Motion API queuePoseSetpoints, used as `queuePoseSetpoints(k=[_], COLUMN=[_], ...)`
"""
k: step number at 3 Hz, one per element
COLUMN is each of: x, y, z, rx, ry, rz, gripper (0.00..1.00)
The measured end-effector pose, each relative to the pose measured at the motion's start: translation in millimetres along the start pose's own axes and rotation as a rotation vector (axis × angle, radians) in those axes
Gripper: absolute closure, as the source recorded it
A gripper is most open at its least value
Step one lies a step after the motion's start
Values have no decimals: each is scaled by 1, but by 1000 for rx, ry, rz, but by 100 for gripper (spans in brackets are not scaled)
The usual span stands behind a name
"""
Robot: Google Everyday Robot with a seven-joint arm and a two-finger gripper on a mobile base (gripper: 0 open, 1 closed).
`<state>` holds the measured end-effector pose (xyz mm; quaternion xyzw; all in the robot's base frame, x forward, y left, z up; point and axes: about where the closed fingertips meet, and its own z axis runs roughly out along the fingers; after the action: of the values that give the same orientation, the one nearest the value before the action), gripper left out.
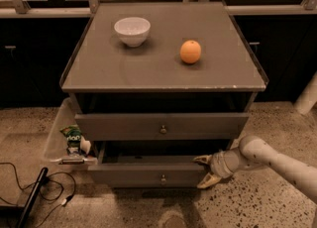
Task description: Open middle drawer
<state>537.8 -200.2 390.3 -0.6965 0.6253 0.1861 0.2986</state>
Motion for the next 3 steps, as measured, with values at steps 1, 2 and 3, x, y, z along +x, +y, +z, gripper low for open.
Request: queuePoseSetpoints(k=[1, 2, 3], x=[-1, -12, -40], y=[0, 19, 48], z=[-1, -19, -57], rx=[0, -6, 0], ry=[0, 37, 112], rz=[0, 0, -26], gripper=[14, 38, 61])
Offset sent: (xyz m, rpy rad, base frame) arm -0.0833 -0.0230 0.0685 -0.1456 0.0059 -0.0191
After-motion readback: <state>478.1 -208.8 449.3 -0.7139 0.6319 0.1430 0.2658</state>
